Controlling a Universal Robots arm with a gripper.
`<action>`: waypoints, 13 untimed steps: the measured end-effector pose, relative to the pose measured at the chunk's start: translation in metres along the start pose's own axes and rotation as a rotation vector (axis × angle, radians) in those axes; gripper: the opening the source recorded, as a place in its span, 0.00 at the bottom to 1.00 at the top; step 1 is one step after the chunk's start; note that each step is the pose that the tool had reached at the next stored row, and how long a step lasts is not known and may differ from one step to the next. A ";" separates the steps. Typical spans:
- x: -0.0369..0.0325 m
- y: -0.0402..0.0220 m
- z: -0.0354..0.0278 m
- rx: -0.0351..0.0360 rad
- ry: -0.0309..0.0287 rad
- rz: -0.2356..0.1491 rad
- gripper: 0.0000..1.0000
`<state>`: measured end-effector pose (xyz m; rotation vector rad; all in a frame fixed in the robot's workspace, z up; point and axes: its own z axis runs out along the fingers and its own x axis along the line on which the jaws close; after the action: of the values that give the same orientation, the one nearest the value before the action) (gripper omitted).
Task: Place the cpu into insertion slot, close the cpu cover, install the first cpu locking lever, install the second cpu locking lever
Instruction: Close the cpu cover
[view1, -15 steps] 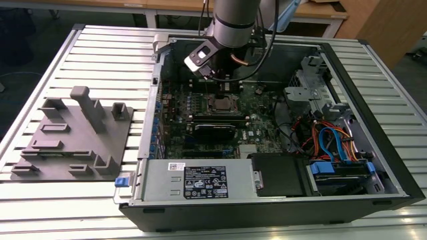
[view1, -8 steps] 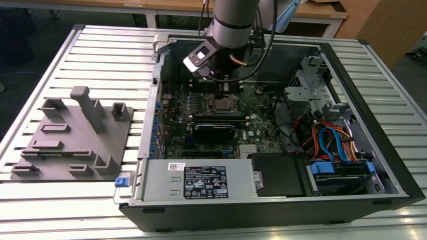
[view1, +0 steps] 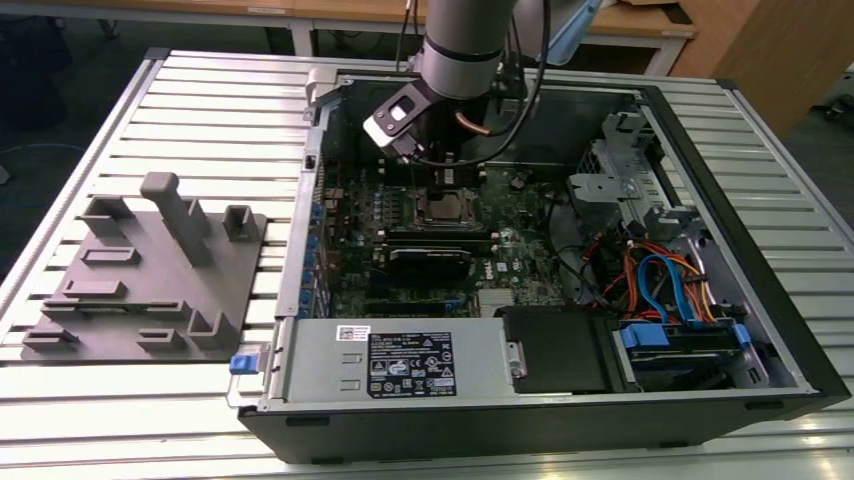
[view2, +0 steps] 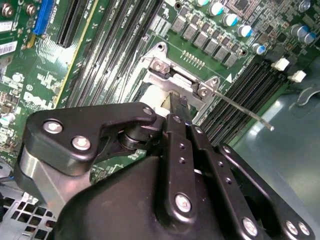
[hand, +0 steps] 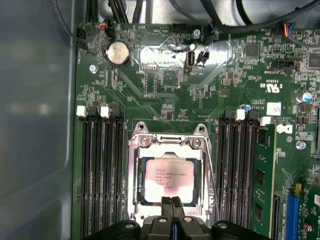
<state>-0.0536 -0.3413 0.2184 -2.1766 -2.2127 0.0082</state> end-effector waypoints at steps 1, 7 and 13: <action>-0.0001 -0.0022 0.0005 0.0000 -0.0002 0.000 0.11; 0.0000 -0.0069 0.0034 -0.0019 0.0001 0.000 0.11; -0.0001 -0.0093 0.0087 -0.0018 0.0000 0.000 0.11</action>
<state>-0.0631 -0.3413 0.2100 -2.1770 -2.2140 0.0063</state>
